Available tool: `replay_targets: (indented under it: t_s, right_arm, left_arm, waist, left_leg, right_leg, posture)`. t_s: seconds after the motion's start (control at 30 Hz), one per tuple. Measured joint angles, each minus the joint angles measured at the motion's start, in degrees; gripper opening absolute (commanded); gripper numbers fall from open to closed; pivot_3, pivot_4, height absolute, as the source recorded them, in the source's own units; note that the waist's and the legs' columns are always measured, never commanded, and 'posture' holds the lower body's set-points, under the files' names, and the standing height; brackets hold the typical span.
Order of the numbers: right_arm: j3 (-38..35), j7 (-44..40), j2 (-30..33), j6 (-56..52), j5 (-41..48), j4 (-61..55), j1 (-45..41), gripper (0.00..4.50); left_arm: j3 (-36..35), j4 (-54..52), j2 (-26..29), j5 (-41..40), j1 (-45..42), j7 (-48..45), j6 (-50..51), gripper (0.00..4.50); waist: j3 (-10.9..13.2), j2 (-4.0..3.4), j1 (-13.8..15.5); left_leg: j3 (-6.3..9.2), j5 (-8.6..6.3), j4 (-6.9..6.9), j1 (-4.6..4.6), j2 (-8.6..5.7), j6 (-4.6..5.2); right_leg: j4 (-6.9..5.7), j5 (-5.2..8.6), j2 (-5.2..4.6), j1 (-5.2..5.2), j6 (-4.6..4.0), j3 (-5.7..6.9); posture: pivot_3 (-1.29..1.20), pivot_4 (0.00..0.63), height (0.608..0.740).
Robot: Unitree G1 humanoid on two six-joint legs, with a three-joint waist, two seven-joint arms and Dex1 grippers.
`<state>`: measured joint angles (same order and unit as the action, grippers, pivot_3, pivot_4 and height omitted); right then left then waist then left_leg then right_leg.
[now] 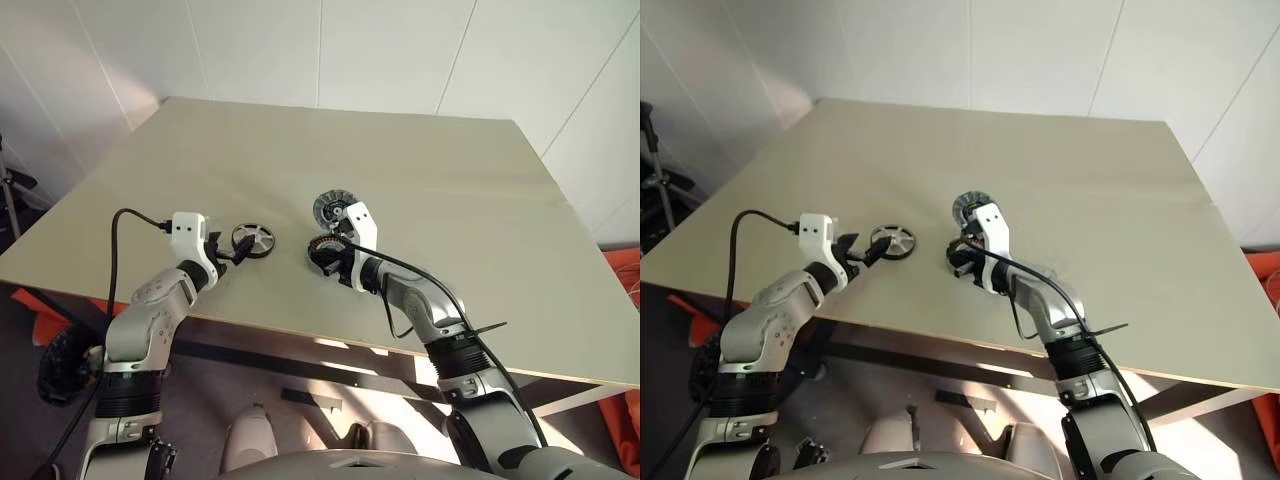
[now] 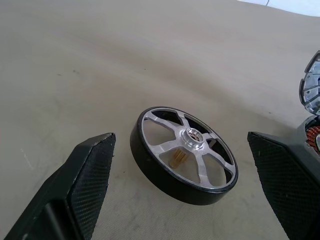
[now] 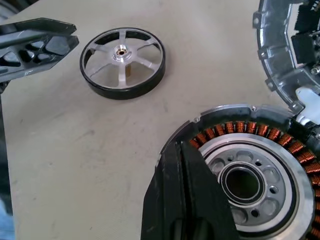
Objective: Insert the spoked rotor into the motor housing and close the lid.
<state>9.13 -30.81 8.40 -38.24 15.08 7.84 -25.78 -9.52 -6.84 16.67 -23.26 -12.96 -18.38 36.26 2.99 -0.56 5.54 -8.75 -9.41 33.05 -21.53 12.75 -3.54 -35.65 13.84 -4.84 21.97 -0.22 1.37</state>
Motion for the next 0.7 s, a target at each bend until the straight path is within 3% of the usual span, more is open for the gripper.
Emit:
replay_targets:
  t_s: [0.7]
  right_arm:
    - [-1.7,-0.1,2.0,-0.2,0.1,0.9,-2.3,0.03]
  left_arm:
    - [0.9,-0.5,0.2,0.3,0.0,0.0,0.0,4.50]
  waist:
    - [0.0,0.01,0.0]
  left_leg:
    - [0.00,0.04,-0.03,-0.13,0.02,-0.07]
  right_leg:
    - [0.00,0.00,0.02,0.13,0.00,0.02]
  posture:
    - [0.00,0.000,0.740]
